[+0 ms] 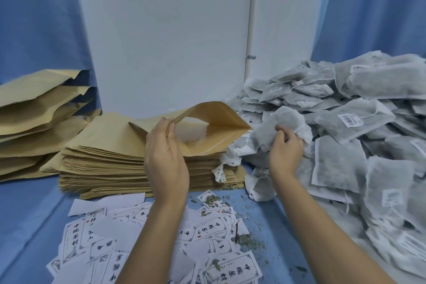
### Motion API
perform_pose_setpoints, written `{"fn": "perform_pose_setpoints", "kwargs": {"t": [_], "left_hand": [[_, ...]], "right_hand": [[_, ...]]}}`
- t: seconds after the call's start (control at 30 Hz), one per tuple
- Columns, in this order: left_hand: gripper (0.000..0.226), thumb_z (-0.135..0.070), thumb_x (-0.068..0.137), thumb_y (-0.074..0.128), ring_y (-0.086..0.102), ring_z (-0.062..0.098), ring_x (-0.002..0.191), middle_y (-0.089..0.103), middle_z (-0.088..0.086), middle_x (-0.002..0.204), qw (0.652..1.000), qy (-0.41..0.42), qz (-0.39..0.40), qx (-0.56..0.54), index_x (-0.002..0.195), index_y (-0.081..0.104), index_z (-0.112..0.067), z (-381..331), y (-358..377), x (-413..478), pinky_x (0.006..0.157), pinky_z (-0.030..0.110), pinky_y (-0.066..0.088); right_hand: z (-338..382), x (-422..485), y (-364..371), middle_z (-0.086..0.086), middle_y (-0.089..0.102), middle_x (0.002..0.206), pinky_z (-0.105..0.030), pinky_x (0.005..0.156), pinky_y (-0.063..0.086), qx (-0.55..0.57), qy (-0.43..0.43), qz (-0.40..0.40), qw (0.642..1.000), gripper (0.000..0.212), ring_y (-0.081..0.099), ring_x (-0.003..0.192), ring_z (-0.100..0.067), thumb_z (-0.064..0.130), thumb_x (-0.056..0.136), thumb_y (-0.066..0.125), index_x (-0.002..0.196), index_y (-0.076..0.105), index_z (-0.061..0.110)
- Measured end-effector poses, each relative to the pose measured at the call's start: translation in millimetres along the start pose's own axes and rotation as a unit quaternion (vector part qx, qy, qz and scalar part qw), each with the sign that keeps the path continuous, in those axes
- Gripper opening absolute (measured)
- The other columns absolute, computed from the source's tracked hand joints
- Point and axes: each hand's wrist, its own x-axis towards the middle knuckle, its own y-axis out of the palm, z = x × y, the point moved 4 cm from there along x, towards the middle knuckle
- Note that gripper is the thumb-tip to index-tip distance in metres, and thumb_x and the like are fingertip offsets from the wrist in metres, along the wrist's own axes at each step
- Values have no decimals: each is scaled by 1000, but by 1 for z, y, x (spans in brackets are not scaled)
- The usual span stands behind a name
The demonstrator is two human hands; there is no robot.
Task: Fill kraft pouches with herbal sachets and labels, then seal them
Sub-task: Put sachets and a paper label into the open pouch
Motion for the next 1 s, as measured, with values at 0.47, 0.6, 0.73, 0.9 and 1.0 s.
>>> {"fn": "perform_pose_setpoints", "kwargs": {"t": [0.47,0.6,0.73,0.9,1.0], "left_hand": [[34,-21,99,40,59,19,102,66,12,108,999,-6,-38,-32,115,62,1,-5,-1,9,90,16,42],[38,-23,98,40,60,26,105,66,16,110,996,-16,-72,-45,115,61,4,-5,-1,28,92,23,43],[35,-19,99,40,57,26,108,64,16,111,999,27,-36,4,114,61,4,-5,2,39,94,21,39],[29,-12,98,44,60,36,107,65,20,108,993,89,45,58,111,62,7,3,8,19,91,55,46],[22,-1,95,48,61,38,106,65,20,107,995,74,49,47,110,62,7,8,7,3,90,63,44]], "right_hand": [[-10,-32,7,8,56,91,-27,70,46,141,85,99,981,22,55,89,-15,20,80,71,82,51,29],[0,-41,17,-8,62,80,-31,54,53,410,243,303,825,23,62,71,-23,-2,65,68,75,53,13],[24,-61,13,-14,56,102,-33,52,58,471,261,484,690,56,59,83,-27,2,53,77,104,54,7],[54,-69,21,-11,65,92,-33,62,59,423,225,538,694,28,67,76,-21,3,64,78,81,58,12],[56,-64,34,-9,64,86,-29,62,55,249,206,481,815,8,64,70,-15,7,83,66,85,59,10]]}}
